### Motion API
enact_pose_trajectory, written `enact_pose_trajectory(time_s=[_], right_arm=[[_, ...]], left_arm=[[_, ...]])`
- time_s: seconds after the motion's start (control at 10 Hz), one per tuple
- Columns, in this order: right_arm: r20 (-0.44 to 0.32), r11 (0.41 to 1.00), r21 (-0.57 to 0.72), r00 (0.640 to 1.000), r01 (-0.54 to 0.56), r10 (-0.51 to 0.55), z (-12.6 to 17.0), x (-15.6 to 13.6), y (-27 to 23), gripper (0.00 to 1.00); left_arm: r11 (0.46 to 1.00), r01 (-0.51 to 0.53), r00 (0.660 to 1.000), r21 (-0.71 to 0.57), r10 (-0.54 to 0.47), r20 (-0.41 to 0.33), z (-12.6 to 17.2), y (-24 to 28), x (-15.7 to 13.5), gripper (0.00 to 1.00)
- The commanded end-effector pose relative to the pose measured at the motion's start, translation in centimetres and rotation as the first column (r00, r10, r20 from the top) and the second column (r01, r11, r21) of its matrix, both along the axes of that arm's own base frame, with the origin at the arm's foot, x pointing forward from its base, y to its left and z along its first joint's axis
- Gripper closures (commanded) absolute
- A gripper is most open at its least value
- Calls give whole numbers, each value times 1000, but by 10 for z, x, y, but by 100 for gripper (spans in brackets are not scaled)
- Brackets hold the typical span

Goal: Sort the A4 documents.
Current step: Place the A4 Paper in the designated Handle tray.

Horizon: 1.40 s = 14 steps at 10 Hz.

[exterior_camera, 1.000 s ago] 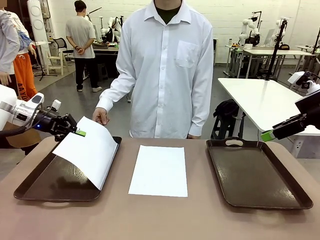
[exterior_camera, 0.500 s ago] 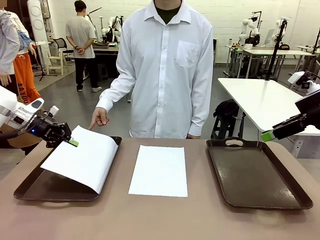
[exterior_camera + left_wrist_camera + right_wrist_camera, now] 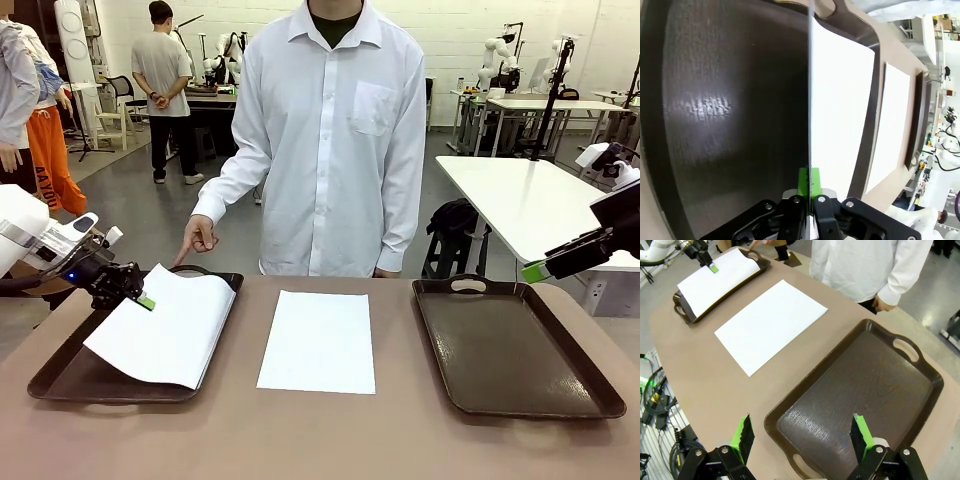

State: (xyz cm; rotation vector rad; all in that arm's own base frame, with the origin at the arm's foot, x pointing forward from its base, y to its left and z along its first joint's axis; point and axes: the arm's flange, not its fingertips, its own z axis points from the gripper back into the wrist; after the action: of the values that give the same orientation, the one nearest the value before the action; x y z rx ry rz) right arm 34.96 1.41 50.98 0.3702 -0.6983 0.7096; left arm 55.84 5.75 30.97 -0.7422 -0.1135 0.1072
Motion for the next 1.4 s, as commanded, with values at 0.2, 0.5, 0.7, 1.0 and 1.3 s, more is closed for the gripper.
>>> enact_pose_trajectory(time_s=[0.2, 0.5, 0.7, 1.0, 1.3], right_arm=[[-3, 1000, 15, 1000, -14, 14, -3, 2, -1, 0], [-3, 1000, 15, 1000, -14, 14, -3, 2, -1, 0], [-3, 1000, 15, 1000, -14, 14, -3, 2, -1, 0], [-3, 1000, 15, 1000, -14, 14, -3, 2, -1, 0], [-3, 1000, 15, 1000, -14, 14, -3, 2, -1, 0]], left_arm=[[994, -21, 1000, 110, 22, -10, 12, 10, -3, 99], [993, -12, 1000, 115, 13, -11, 10, 8, 0, 99], [995, -22, 999, 98, 25, -25, 11, 6, 1, 85], [991, 2, 1000, 133, -1, -12, 15, 9, 2, 61], [976, -13, 1000, 217, 10, 14, 25, 15, -1, 27]])
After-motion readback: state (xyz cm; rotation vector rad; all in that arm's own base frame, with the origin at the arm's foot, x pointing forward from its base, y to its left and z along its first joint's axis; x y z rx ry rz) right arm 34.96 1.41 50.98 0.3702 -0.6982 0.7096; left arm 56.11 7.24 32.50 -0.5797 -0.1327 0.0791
